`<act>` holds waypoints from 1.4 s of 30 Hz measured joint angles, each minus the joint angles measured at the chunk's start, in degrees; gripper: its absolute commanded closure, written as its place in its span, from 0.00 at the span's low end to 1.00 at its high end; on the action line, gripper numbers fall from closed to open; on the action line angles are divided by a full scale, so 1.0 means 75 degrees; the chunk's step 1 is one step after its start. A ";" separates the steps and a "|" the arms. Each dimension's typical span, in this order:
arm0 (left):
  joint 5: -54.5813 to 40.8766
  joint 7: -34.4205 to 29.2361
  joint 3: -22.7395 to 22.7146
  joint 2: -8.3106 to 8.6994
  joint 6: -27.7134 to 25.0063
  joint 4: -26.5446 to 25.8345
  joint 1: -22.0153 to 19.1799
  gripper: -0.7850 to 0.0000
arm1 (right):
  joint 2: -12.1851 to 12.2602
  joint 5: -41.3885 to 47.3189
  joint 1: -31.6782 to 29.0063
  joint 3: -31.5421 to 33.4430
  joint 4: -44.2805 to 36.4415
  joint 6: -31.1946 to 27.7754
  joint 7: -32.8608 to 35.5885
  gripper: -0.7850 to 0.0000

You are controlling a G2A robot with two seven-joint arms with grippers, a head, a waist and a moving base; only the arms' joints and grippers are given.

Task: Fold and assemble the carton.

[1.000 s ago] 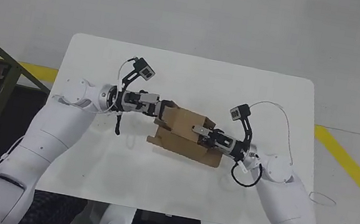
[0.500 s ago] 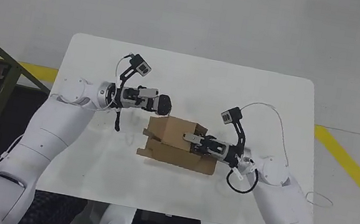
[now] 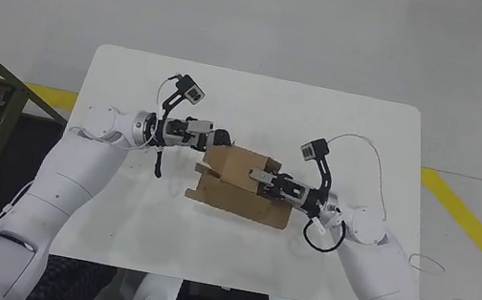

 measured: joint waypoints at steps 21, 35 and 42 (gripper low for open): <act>0.0019 -0.0229 0.0088 -0.0045 0.0229 -0.0096 0.0206 0.00 | 0.0065 -0.0765 -0.0238 0.0429 -0.0298 0.0256 -0.1286 1.00; 0.0067 -0.0283 0.0256 -0.0113 0.0283 -0.0068 0.0223 0.00 | -0.0005 -0.1208 -0.0332 0.0291 -0.0650 0.0485 -0.2139 1.00; 0.0122 -0.0282 0.0254 -0.0126 0.0283 -0.0057 0.0213 0.00 | -0.0013 -0.1364 -0.0431 0.0373 -0.0754 0.0545 -0.2526 1.00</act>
